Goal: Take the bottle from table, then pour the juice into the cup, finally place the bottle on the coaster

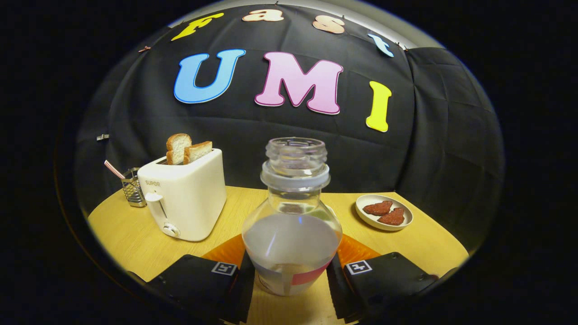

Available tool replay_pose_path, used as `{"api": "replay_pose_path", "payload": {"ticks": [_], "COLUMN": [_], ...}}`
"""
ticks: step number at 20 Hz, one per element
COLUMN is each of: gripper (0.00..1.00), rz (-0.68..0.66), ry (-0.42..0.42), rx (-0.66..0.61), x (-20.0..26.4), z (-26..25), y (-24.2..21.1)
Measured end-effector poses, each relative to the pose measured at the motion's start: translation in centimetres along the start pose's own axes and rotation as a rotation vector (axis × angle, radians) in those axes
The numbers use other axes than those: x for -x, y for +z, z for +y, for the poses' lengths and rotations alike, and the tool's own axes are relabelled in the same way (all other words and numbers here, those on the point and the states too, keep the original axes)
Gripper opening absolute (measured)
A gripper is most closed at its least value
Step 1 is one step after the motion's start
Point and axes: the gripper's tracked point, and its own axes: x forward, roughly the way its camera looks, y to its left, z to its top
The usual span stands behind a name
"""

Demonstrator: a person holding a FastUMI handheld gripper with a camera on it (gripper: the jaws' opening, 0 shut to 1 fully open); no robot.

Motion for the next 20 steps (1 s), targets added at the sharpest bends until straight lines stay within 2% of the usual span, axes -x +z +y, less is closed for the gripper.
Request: {"api": "replay_pose_path", "payload": {"ticks": [8, 17, 18, 20], "gripper": [0.74, 0.78, 0.81, 0.99], "rz": [0.002, 0.009, 0.006, 0.016], "ry": [-0.024, -0.012, -0.001, 0.005], "rx": [-0.115, -0.126, -0.128, -0.114], "x": [-2.7, -3.1, -3.3, -2.7], "z": [-0.9, -0.9, -0.7, -0.8], "y": [-1.1, -1.4, -1.3, -1.4]}}
